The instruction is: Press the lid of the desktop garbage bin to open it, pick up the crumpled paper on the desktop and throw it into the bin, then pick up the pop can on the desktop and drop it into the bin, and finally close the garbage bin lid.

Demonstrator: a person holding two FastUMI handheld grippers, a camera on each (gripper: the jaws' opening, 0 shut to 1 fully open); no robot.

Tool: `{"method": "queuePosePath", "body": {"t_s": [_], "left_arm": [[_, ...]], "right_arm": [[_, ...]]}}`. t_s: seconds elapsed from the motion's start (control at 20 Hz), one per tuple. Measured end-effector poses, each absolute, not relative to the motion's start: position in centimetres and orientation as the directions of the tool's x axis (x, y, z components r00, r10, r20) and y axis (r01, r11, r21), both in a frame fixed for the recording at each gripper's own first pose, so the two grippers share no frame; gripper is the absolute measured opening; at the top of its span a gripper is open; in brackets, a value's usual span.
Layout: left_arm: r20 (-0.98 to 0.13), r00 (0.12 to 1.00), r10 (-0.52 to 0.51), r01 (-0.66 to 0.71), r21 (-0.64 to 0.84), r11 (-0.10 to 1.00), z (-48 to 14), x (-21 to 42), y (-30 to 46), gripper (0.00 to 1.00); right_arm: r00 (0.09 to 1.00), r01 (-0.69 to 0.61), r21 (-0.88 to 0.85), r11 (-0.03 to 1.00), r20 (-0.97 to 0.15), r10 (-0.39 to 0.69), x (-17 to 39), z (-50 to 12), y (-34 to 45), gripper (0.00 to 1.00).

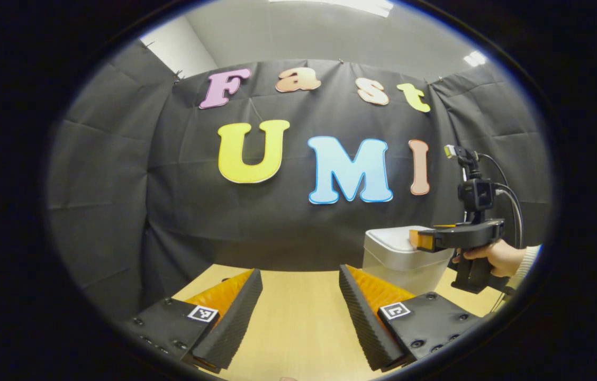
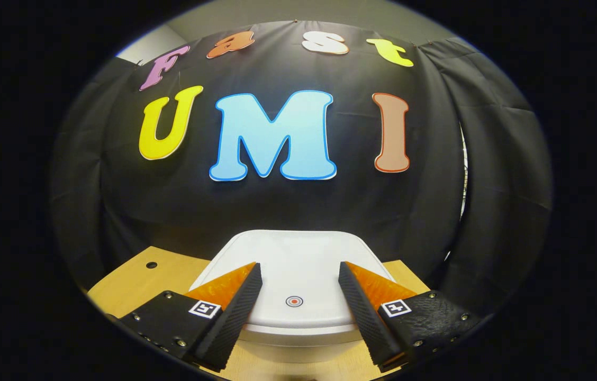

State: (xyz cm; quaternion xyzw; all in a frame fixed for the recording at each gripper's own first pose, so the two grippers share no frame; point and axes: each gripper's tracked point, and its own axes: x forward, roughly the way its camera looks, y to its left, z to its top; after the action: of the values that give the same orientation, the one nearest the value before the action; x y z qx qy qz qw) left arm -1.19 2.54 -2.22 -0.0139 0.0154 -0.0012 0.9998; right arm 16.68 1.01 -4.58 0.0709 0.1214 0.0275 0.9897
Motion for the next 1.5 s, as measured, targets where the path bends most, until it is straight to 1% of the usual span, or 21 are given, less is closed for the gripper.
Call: {"method": "queuePosePath", "body": {"t_s": [0.2, 0.35, 0.5, 0.85, 0.95, 1.1, 1.2, 1.3, 1.4, 1.5], "left_arm": [[-0.043, 0.999, 0.015, -0.017, -0.041, 0.999, -2.4, -0.7, 3.3, 0.96], [-0.05, 0.998, 0.024, -0.025, -0.026, 0.999, -2.8, -0.3, 3.5, 0.95], [-0.054, 0.998, 0.031, -0.032, -0.022, 0.999, -2.7, -0.2, 3.2, 0.95], [-0.037, 0.996, 0.079, -0.08, -0.031, 0.996, -2.2, -1.7, 2.1, 0.95], [-0.033, 0.994, 0.106, -0.107, -0.038, 0.994, -2.2, -2.3, 1.9, 0.95], [-0.034, 0.987, 0.157, -0.158, -0.039, 0.987, -2.3, -3.5, 1.7, 0.95], [-0.016, 0.981, 0.192, -0.192, -0.02, 0.981, -1.7, -4.3, 1.8, 0.96], [-0.001, 0.979, 0.205, -0.205, 0.001, 0.979, -1.3, -4.8, 1.5, 0.95], [0.012, 0.979, 0.204, -0.205, 0.02, 0.979, -0.9, -4.9, 1.0, 0.95], [0.029, 0.982, 0.185, -0.186, 0.02, 0.982, -0.4, -4.6, 0.1, 0.95]], "right_arm": [[0.965, -0.045, 0.125, 0.991, -0.252, 0.076, 16.6, -4.8, 1.1, 0.95], [0.973, -0.052, 0.127, 0.991, -0.216, 0.078, 16.7, -5.3, 1.1, 0.95], [0.987, -0.039, 0.134, 0.99, -0.15, 0.059, 16.7, -5.3, 1.1, 0.96], [0.989, -0.033, 0.171, 0.985, -0.133, 0.056, 16.8, -4.7, 1.0, 0.95], [0.984, -0.026, 0.183, 0.983, -0.171, 0.058, 16.5, -4.6, 0.8, 0.95], [0.96, -0.056, 0.163, 0.985, -0.263, 0.098, 14.9, -4.5, 0.8, 0.94], [0.954, -0.084, 0.144, 0.986, -0.275, 0.121, 13.7, -4.2, 0.7, 0.94], [0.946, -0.121, 0.125, 0.985, -0.285, 0.153, 11.9, -4.2, 0.7, 0.94], [0.944, -0.142, 0.113, 0.983, -0.283, 0.169, 9.9, -4.0, 0.5, 0.94], [0.949, -0.163, 0.104, 0.981, -0.256, 0.184, 7.9, -3.2, 0.5, 0.94]]}}
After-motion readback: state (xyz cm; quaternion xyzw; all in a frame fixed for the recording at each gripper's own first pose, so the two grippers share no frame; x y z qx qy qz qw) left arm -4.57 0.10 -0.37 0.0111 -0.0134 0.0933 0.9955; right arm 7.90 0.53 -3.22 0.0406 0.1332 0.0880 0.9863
